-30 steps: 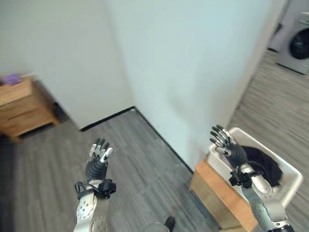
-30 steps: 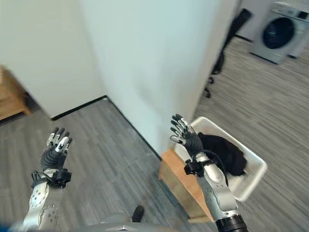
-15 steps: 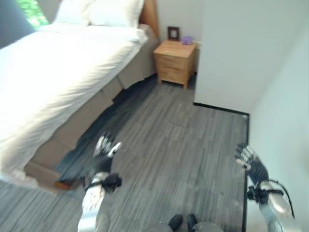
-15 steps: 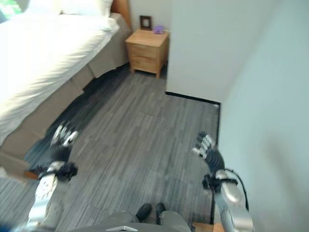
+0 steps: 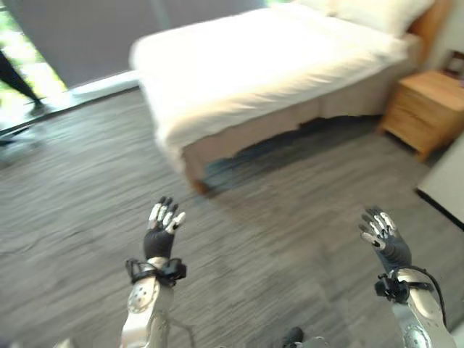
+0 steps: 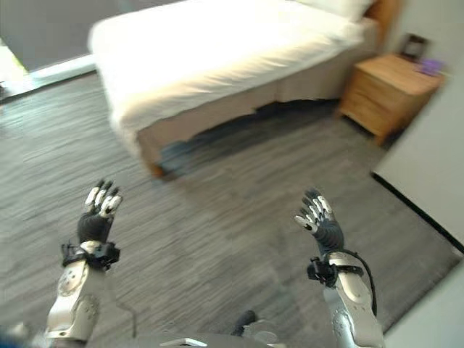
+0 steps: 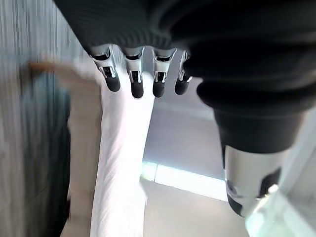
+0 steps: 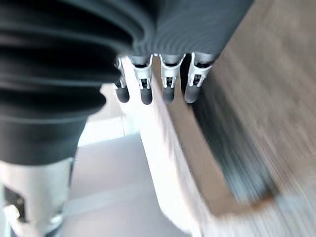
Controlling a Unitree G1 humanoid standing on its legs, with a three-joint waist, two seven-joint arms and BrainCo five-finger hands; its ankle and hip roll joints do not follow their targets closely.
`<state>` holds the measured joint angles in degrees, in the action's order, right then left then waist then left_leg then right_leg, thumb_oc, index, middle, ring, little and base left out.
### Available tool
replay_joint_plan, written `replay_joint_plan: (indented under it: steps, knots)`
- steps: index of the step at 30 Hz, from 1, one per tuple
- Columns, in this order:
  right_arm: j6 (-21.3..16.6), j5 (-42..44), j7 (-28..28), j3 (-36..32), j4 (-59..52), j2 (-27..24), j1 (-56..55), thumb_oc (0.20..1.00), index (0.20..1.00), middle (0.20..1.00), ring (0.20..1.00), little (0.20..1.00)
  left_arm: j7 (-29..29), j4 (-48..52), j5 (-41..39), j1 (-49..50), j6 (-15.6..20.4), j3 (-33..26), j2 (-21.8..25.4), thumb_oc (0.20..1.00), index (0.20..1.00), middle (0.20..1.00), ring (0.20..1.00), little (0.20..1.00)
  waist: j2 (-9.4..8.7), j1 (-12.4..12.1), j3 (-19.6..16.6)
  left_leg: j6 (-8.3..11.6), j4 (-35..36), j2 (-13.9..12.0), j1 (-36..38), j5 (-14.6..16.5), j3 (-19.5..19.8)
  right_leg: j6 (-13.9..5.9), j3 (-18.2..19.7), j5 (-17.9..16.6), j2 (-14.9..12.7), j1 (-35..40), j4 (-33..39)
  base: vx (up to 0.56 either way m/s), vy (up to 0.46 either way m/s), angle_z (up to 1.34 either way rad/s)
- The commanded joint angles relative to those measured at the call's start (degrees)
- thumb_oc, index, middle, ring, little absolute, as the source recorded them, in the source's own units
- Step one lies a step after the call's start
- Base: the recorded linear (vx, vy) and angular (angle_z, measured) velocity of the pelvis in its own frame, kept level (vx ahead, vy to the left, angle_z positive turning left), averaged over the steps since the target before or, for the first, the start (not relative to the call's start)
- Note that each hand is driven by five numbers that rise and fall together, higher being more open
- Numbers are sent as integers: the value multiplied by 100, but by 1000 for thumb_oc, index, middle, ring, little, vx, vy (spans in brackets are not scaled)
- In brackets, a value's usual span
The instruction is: Pick up bed clothes into laundry basket.
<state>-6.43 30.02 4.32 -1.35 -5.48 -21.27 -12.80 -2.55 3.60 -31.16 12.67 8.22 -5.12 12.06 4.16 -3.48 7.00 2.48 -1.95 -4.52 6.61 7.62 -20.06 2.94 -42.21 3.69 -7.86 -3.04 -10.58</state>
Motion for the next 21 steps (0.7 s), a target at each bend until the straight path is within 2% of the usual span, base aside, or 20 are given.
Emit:
replay_joint_plan:
  steps: [1, 2, 3, 4, 5, 6, 7, 9, 12, 21]
  knots:
    - [-275, -36, 74, -210, -390, 294, -69, 1000, 1000, 1000, 1000, 1000, -173, 156, 116, -262, 288, -199, 647, 1000, 1000, 1000, 1000, 1000, -291, 557, 225, -118, 156, 55, -340, -449, 1074, -939, 2472, -306, -282, -41, -139, -182, 244, 160]
    - [-274, -40, 92, -165, -391, 325, -50, 1000, 1000, 1000, 1000, 1000, -226, 96, 188, -329, 323, -173, 704, 1000, 1000, 1000, 1000, 1000, -276, 619, 234, -164, 238, 119, -334, -467, 1322, -1013, 3269, -298, -87, -199, -164, -77, 106, 202]
    - [-266, -87, 79, -211, -409, 351, -115, 1000, 1000, 1000, 1000, 1000, -225, 24, 238, -441, 330, -69, 749, 1000, 1000, 1000, 1000, 1000, -251, 774, 181, -222, 310, 223, -393, -544, 1807, -1015, 4477, -204, 257, -233, -125, -43, 75, 180]
    - [-265, -87, 79, -212, -411, 353, -115, 1000, 1000, 1000, 1000, 1000, -226, 19, 239, -446, 332, -68, 750, 1000, 1000, 1000, 1000, 1000, -252, 766, 169, -221, 316, 223, -413, -563, 1801, -1012, 4484, -221, 259, -257, -121, 15, 56, 131]
    - [-222, -121, 100, -270, -465, 306, -196, 1000, 1000, 1000, 1000, 1000, -195, 2, 233, -454, 340, -35, 762, 1000, 1000, 1000, 1000, 1000, -250, 826, 182, -225, 390, 274, -385, -608, 1953, -1006, 4843, -217, 381, -247, -97, -1, 64, 133]
    - [-204, -108, 123, -318, -495, 266, -270, 1000, 1000, 1000, 1000, 1000, -175, 4, 286, -491, 310, 21, 770, 1000, 1000, 1000, 1000, 1000, -268, 813, 180, -251, 403, 345, -407, -639, 2119, -949, 5034, -162, 439, -93, 175, -38, 44, 128]
    - [-209, -94, 63, -297, -265, 300, -158, 1000, 1000, 1000, 1000, 1000, -166, 138, 396, -323, 234, -23, 702, 1000, 1000, 1000, 1000, 1000, -302, 632, 128, -279, 466, 399, -406, -667, 2147, -942, 4492, -276, 240, 117, 558, -65, -5, 95]
    - [-193, -106, 47, -271, -205, 308, -135, 1000, 1000, 1000, 1000, 1000, -142, 194, 372, -212, 175, -27, 632, 1000, 1000, 1000, 1000, 1000, -308, 598, 92, -281, 514, 400, -377, -693, 2156, -941, 4438, -311, 255, 224, 702, -9, -25, 11]
    - [-74, -87, 58, -250, -292, 291, -142, 1000, 1000, 1000, 1000, 1000, -12, 225, 315, 123, 1, 112, 487, 1000, 1000, 1000, 1000, 1000, -438, 417, -61, -268, 527, 385, -331, -706, 2186, -905, 4115, -314, 226, 550, 1029, 5, -35, -37]
    - [-9, -177, 11, -80, -225, 337, -149, 1000, 1000, 1000, 1000, 1000, -3, 265, 232, 341, -111, 142, 385, 1000, 1000, 1000, 1000, 1000, -583, 332, -131, -250, 527, 340, -270, -698, 2291, -880, 3885, -298, 263, 689, 1085, -23, -12, 5]
